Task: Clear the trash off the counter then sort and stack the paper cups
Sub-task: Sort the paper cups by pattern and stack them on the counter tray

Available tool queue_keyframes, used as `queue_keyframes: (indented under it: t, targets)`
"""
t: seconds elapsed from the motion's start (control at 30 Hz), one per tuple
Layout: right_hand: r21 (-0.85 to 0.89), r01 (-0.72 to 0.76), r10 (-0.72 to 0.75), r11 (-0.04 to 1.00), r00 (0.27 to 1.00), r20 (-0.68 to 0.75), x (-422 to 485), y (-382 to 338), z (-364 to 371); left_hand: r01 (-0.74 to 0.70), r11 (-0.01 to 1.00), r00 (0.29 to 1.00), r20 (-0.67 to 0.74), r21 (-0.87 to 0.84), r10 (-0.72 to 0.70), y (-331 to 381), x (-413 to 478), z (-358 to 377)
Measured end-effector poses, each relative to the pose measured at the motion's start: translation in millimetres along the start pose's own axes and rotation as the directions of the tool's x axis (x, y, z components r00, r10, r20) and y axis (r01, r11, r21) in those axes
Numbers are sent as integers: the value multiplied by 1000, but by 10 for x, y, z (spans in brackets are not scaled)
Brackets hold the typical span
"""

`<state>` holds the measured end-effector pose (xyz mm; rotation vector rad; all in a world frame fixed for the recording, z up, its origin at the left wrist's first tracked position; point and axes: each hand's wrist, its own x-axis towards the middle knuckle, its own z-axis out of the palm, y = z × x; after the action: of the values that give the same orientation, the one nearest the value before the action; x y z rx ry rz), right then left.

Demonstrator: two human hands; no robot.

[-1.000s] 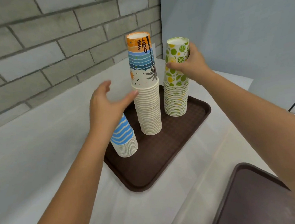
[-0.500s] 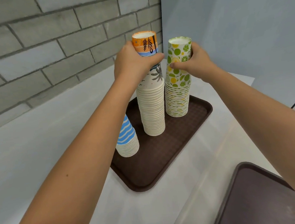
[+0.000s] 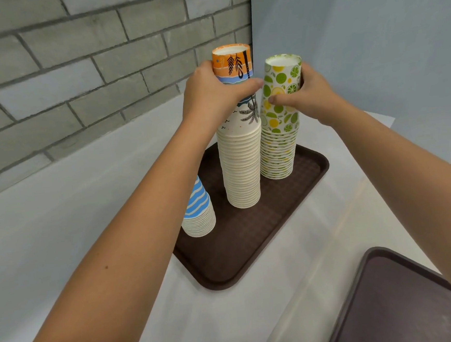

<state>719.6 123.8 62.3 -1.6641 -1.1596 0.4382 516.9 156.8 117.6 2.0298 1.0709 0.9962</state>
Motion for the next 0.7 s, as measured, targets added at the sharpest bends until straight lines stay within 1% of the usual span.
queue_keyframes:
  t: [0.13,0.2,0.27,0.33,0.4,0.47,0.57,0.7]
  targets:
    - [13,1,-1,1000,1000,5,-7,8,-8,20,999,1000,23,-40,-19,-26,-39,-37]
    - [38,-3,2,999,1000,1,-33,7,-19,48,998,998,44,-28,-47,-51,-72,-78]
    - [56,-7,7,998,1000,0,-64,13,-37,86,995,994,65,54,-90,-99,-135,-167]
    - [77,-16,16,997,1000,-3,-95,46,-50,122,971,983,107,208,-146,-215,-221,-300]
    - [80,-28,29,996,999,-19,-125,99,-46,149,907,962,154,394,-225,-370,-341,-437]
    - [80,-44,48,996,998,-42,-167,138,-22,175,845,945,155,506,-289,-522,-471,-523]
    - [97,-47,56,994,994,-92,-238,180,27,199,802,933,143,563,-331,-684,-601,-556]
    - [125,-39,57,991,987,-150,-354,207,80,222,825,935,125,520,-331,-806,-643,-513]
